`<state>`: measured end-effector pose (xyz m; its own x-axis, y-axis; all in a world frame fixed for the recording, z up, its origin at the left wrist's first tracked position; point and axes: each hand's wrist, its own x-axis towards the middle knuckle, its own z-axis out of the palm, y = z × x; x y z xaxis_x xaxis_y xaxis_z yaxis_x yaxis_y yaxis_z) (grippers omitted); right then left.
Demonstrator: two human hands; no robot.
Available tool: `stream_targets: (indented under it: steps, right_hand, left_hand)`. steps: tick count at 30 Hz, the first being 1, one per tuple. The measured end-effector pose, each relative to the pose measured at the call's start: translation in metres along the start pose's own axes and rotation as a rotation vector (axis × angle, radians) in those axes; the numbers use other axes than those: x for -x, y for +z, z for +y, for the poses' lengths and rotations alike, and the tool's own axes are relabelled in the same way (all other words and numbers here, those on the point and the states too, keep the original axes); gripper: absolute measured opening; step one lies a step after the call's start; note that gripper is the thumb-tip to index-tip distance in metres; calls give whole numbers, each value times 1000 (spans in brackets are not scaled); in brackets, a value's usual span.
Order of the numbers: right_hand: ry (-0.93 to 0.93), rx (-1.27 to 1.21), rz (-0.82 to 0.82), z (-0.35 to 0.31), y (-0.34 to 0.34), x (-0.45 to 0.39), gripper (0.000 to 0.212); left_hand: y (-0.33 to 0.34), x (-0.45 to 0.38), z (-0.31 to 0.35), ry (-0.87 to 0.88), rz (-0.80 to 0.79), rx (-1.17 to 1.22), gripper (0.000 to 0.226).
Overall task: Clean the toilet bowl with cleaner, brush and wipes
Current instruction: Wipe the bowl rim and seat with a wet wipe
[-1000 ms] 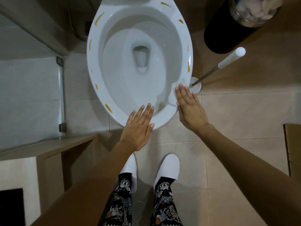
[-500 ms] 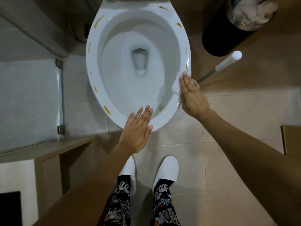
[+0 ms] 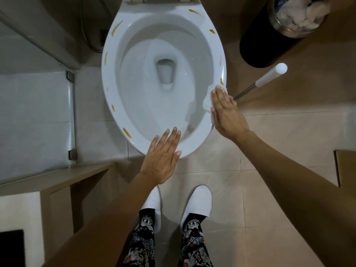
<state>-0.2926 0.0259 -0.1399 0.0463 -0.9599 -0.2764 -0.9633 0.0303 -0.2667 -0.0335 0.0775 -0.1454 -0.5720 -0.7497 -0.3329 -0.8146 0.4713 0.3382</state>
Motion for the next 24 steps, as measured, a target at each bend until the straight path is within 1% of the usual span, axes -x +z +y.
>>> stream_targets:
  steps: [3,6,10,19,24]
  right_hand:
    - [28,-24,11,1,-3,-10,53]
    - [56,-61,45,-8,0,-2,53]
    - [35,-45,47,-10,4,6,54]
    - [58,-40,46,7,-13,-45,54]
    - [69,-101,72,-7,-2,-14,52]
  left_hand:
    - [0,0,0,4,-5,-2,58]
    - [-1,-1,0,6,-10,-5,59]
    - [-2,0,0,3,-8,-7,58]
    - [-2,0,0,7,-12,-4,58]
    - [-1,0,0,-1,-13,-11,57]
